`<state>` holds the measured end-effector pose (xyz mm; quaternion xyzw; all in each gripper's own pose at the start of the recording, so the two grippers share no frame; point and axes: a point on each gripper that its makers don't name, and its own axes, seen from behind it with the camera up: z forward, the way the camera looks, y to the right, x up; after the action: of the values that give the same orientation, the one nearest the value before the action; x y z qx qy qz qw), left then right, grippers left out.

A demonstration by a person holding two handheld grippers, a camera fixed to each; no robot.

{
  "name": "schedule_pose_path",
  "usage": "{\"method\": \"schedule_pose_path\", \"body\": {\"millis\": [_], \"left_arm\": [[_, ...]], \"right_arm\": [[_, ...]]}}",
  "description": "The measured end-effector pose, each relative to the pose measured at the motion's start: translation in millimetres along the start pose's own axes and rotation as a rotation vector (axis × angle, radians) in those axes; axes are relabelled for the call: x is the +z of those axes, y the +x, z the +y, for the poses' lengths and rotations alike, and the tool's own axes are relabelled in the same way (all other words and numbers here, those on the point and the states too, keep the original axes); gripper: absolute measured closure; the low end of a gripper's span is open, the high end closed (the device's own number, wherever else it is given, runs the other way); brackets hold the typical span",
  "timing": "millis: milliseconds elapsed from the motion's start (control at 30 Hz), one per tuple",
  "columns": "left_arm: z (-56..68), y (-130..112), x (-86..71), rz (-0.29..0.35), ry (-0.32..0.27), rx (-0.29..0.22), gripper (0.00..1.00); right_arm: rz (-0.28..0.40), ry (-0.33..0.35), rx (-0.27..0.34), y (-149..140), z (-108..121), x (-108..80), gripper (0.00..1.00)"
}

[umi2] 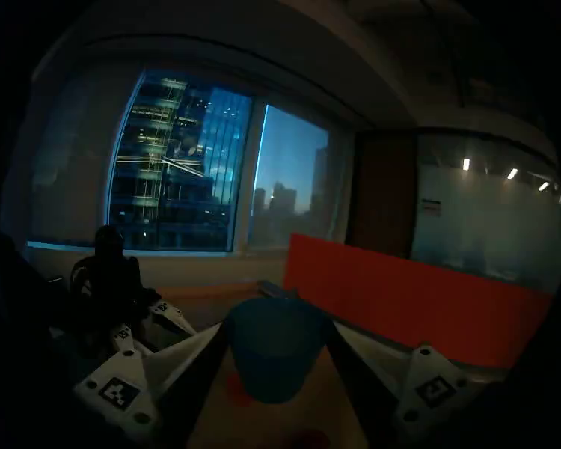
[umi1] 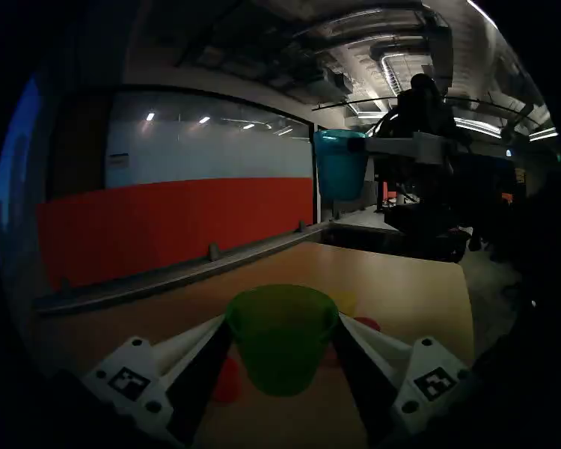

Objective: Pour water

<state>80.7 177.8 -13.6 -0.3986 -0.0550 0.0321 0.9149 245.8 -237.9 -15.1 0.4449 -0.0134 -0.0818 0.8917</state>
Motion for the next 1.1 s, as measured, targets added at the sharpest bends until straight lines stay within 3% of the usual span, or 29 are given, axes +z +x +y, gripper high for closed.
{"method": "schedule_pose_path", "body": {"millis": [400,800,1100], "left_arm": [[3.1,-14.4,-0.6,-0.055,-0.017,0.019,0.14],[2.2,-39.0,-1.9,-0.158,-0.024,0.045,0.13],[2.9,-52.7,-4.2,-0.214,-0.033,0.055,0.13]], "right_arm": [[-0.010,0.028,0.011,-6.9,-6.1,8.5,0.07],[-0.090,0.086,0.005,-28.8,-18.6,23.3,0.06],[-0.192,0.120,0.002,-58.8,-21.2,31.1,0.06]]}}
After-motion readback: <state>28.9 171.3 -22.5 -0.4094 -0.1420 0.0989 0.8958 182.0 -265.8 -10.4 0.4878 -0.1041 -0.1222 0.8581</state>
